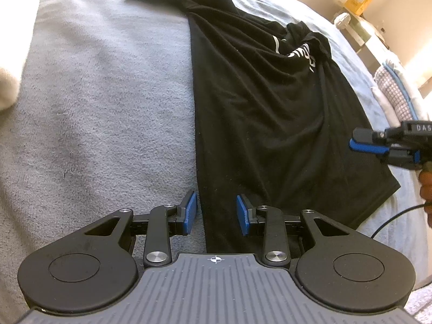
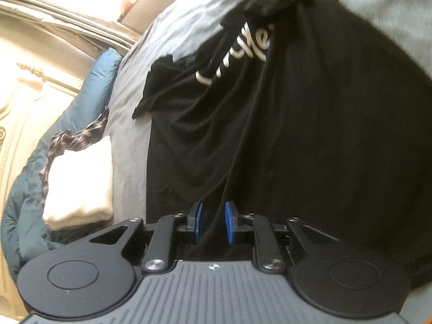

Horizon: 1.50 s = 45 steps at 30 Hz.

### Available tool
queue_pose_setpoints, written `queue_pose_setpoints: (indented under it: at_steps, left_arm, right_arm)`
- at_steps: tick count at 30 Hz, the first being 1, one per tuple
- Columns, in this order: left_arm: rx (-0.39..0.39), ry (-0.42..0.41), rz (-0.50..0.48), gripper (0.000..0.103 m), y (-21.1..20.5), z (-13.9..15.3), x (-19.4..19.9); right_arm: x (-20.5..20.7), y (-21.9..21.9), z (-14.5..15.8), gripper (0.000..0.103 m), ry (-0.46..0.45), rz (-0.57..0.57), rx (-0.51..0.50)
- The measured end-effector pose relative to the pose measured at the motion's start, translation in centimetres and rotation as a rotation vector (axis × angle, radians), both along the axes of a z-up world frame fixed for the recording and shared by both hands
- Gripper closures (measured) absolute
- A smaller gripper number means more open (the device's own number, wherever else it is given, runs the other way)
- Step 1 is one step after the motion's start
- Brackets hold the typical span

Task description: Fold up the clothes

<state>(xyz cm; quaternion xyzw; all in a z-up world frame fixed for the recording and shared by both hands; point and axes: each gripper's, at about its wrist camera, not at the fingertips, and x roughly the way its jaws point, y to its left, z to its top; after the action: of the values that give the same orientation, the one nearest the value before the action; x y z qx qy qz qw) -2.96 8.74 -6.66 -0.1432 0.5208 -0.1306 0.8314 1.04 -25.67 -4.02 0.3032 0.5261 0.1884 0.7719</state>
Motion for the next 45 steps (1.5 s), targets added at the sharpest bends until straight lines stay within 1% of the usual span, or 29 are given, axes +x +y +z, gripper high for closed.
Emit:
queue_pose_setpoints:
  at_steps: [4, 7, 8, 10, 14, 15, 19, 20, 23, 26, 27, 28, 33, 35, 37, 38, 39, 41, 42, 43, 44, 45]
  left_arm:
    - [-0.011, -0.011, -0.002, 0.071, 0.1, 0.4, 0.1]
    - [-0.062, -0.007, -0.002, 0.071, 0.3, 0.5, 0.1]
    - [-0.067, -0.002, -0.005, 0.071, 0.3, 0.4, 0.1]
    - [-0.045, 0.006, -0.014, 0.071, 0.0, 0.1, 0.1]
    - [-0.008, 0.007, -0.032, 0.071, -0.5, 0.0, 0.1]
    - [-0.006, 0.007, -0.036, 0.071, -0.5, 0.0, 0.0]
    - [-0.032, 0.015, -0.034, 0.071, 0.1, -0.3, 0.1]
    - [-0.042, 0.017, -0.031, 0.071, 0.2, -0.3, 0.2]
    - [-0.07, 0.026, -0.029, 0.071, 0.7, -0.5, 0.4]
    - [-0.087, 0.032, -0.03, 0.071, 0.9, -0.6, 0.5]
    - [-0.089, 0.033, -0.033, 0.071, 1.0, -0.7, 0.5]
    - [-0.091, 0.034, -0.036, 0.071, 1.0, -0.7, 0.5]
    - [-0.096, 0.045, -0.034, 0.071, 1.1, -0.5, 0.7]
    - [-0.097, 0.047, -0.032, 0.071, 1.1, -0.4, 0.5]
    - [-0.097, 0.046, -0.03, 0.071, 1.1, -0.5, 0.1]
    - [-0.098, 0.044, -0.031, 0.071, 1.1, -0.5, 0.1]
    - [-0.099, 0.042, -0.031, 0.071, 1.2, -0.5, 0.0]
    - [-0.105, 0.044, -0.03, 0.071, 1.3, -0.5, -0.1]
    - [-0.109, 0.047, -0.028, 0.071, 1.3, -0.5, -0.1]
    - [-0.113, 0.05, -0.026, 0.071, 1.4, -0.6, -0.1]
    - [-0.117, 0.053, -0.024, 0.071, 1.5, -0.6, -0.1]
    - [-0.118, 0.054, -0.024, 0.071, 1.6, -0.5, 0.2]
  right_arm:
    - [1.2, 0.0, 1.4, 0.083, -0.069, -0.002, -0.043]
    - [3.0, 0.7, 1.8, 0.083, -0.067, 0.017, 0.013]
    - [3.6, 0.9, 2.0, 0.083, -0.067, 0.023, 0.032]
    - [5.1, 2.5, 2.3, 0.083, -0.059, 0.063, 0.06]
    - [9.5, 6.7, 2.6, 0.083, -0.108, 0.146, -0.029]
    - [10.5, 7.7, 2.4, 0.084, -0.131, 0.166, -0.071]
    - [14.4, 11.2, 1.3, 0.084, -0.217, 0.253, -0.224]
    - [15.3, 11.8, 0.7, 0.084, -0.222, 0.261, -0.263]
    - [17.6, 13.3, -1.4, 0.085, -0.193, 0.288, -0.337]
    - [19.6, 14.0, -3.0, 0.094, -0.223, 0.282, -0.417]
    - [20.5, 14.2, -3.2, 0.097, -0.222, 0.261, -0.408]
    - [21.5, 14.3, -3.3, 0.103, -0.22, 0.239, -0.397]
    - [25.1, 15.4, -4.1, 0.103, -0.249, 0.17, -0.397]
    - [25.9, 15.4, -4.1, 0.103, -0.246, 0.135, -0.386]
    - [25.7, 15.7, -3.0, 0.103, -0.271, 0.168, -0.404]
    - [25.0, 15.6, -2.1, 0.103, -0.308, 0.218, -0.396]
    - [24.3, 15.6, -1.1, 0.102, -0.346, 0.27, -0.388]
    - [22.8, 15.5, 0.5, 0.093, -0.411, 0.376, -0.387]
    - [22.1, 15.5, 0.9, 0.079, -0.431, 0.422, -0.405]
    - [21.3, 15.5, 1.3, 0.068, -0.451, 0.467, -0.424]
    - [20.8, 15.6, 1.2, 0.066, -0.465, 0.501, -0.452]
    - [20.4, 15.8, 1.2, 0.066, -0.478, 0.534, -0.481]
